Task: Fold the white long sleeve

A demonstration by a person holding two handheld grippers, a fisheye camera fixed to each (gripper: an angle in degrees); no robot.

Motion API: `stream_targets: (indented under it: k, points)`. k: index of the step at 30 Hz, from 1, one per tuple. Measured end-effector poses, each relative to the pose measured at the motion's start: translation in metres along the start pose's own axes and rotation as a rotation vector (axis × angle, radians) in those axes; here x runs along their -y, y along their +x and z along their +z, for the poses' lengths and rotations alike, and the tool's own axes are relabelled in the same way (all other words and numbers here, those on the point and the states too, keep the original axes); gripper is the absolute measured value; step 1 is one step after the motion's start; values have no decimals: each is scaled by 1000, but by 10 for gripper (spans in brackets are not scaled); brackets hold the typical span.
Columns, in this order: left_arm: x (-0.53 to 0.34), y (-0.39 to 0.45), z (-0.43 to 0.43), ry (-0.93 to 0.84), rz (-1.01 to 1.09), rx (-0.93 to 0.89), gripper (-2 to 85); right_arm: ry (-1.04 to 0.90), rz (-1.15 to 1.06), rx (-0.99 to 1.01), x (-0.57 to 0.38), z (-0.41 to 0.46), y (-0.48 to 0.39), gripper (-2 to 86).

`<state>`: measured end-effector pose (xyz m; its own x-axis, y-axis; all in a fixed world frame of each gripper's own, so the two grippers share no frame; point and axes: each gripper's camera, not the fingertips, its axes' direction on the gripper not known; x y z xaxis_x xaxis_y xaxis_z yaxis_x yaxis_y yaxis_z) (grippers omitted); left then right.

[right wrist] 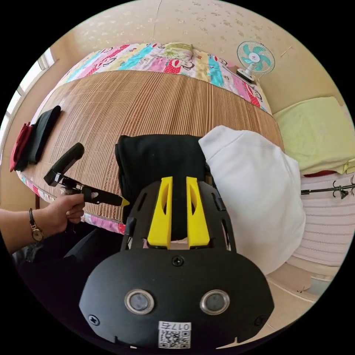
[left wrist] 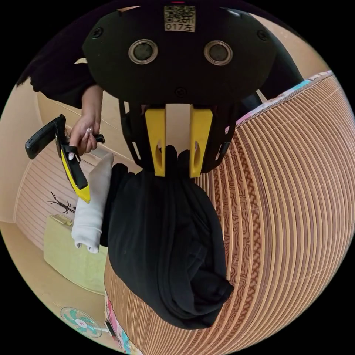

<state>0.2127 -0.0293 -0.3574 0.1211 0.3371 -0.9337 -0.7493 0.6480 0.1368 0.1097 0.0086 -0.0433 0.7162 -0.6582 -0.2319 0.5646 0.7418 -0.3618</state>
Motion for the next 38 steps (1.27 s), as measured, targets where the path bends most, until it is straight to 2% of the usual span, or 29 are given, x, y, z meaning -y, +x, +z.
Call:
stream_targets:
  k: [3,4,6,9,11,12,14,17,21,23,26,31,33,35,36,38]
  points:
    - [-10,-11,-26,-4,-3,11,79,-326,83,134,9,94,-20,55]
    - [-19,-20,-44,7,-16,65,80,-390,137,149,3,128,-27,48]
    - [-37,-38,-81,46,-41,175,81,-316,123,127,-1,126,-36,39]
    - [-81,-76,-161,179,-104,303,84,-426,89,41,19,126,-59,28]
    - [-133,-110,-241,366,-183,392,91,-505,80,-66,34,117,-80,20]
    - [-148,-118,-262,420,-205,413,95,-494,89,-88,35,112,-85,19]
    - [-209,-148,-341,649,-304,475,117,-459,170,-166,35,93,-102,14]
    - [-270,-175,-428,866,-414,620,139,-421,274,-155,28,72,-127,8]
    - [-313,-207,-498,1045,-512,702,152,-364,370,-108,17,46,-169,4]
    - [-321,-238,-518,1115,-538,646,154,-335,389,-34,14,33,-200,4]
    - [-310,-282,-519,1057,-594,556,137,-318,349,-6,12,20,-237,4]
    - [-324,-282,-481,1009,-647,579,78,-261,322,18,2,-11,-264,4]
    - [-355,-272,-468,1052,-568,450,36,-219,341,75,-5,-28,-266,4]
    - [-416,-256,-450,1123,-309,214,25,-145,342,174,-12,-51,-266,5]
    - [-434,-249,-446,1141,-226,162,24,-125,334,200,-14,-57,-266,5]
    - [-514,-205,-431,1205,148,-19,17,-33,282,303,-18,-81,-269,6]
